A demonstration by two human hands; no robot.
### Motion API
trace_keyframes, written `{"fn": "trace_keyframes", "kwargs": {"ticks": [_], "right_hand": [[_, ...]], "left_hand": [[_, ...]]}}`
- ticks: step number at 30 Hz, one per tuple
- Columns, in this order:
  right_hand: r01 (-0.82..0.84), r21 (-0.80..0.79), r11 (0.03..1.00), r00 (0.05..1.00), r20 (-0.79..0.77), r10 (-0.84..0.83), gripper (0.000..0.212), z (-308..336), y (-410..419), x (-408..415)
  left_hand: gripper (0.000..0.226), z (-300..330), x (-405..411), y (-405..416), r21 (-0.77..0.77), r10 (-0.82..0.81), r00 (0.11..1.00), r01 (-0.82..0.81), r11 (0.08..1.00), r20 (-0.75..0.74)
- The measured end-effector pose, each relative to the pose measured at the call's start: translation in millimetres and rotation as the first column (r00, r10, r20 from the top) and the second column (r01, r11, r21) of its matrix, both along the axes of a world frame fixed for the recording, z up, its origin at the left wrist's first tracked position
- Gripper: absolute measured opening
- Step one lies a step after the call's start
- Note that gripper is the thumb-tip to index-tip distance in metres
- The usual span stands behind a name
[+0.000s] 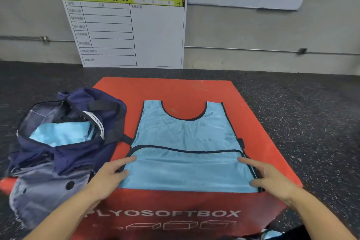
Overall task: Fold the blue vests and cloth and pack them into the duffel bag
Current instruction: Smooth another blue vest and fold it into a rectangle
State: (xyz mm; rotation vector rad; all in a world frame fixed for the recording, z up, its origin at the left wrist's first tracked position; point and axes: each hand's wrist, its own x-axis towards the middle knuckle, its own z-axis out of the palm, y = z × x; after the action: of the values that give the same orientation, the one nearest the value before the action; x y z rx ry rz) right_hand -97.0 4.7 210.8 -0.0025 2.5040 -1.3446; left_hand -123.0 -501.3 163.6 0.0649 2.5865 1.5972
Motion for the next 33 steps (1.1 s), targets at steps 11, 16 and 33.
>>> {"fn": "trace_keyframes", "kwargs": {"ticks": [11, 16, 33], "right_hand": [[0.041, 0.108, 0.993, 0.993, -0.114, -0.029, 0.086, 14, -7, -17], [0.107, 0.066, 0.992, 0.977, -0.194, -0.092, 0.082, 18, -12, -56], [0.222, 0.155, 0.963, 0.964, -0.183, -0.193, 0.066, 10, -17, -193]], "left_hand": [[0.057, 23, -13, 13, -0.040, 0.055, 0.997, -0.056, 0.998, -0.047], [0.051, 43, -47, 32, -0.001, 0.123, 0.985, -0.124, 0.992, -0.119], [0.052, 34, -176, 36, -0.250, 0.152, 0.984, -0.172, 0.953, -0.097]]}}
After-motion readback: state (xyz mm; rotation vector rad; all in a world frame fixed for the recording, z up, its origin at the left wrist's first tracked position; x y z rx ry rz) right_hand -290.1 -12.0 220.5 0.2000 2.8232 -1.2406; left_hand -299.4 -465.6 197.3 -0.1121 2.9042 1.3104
